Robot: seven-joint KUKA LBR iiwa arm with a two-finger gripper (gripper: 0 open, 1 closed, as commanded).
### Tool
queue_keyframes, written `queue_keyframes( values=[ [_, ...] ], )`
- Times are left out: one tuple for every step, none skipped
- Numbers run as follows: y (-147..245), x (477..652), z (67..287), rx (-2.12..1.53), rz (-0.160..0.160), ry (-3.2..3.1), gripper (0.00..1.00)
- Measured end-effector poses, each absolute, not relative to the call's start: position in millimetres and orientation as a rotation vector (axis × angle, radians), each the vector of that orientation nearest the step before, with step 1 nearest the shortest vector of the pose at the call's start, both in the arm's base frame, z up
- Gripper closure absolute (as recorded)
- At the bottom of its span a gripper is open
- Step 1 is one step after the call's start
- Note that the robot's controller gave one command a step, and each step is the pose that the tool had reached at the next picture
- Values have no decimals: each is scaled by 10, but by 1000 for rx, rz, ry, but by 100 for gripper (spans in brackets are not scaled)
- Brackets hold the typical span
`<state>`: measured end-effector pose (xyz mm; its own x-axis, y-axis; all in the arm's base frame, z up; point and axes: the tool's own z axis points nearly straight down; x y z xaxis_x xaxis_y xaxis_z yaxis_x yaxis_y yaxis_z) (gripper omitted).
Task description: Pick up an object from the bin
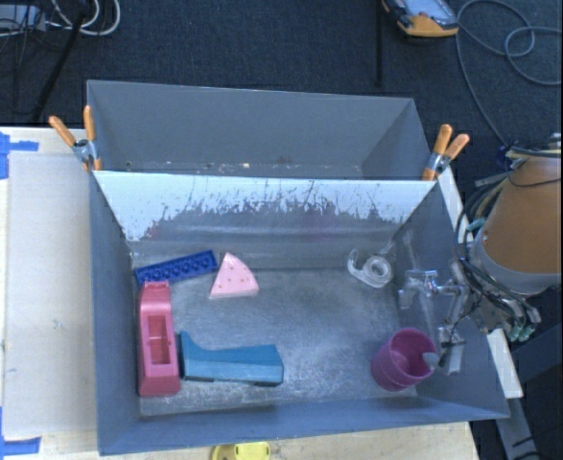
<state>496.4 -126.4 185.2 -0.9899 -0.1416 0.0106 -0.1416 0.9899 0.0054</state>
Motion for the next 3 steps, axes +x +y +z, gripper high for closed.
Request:
queue_keyframes(
  values=[
    [-1299,4993,1700,387,7,-3128,0],
    [-1360,4837,1046,813,-7,-3027,0],
    [-1340,4887,1213,869,-2,-3015,100]
  ],
)
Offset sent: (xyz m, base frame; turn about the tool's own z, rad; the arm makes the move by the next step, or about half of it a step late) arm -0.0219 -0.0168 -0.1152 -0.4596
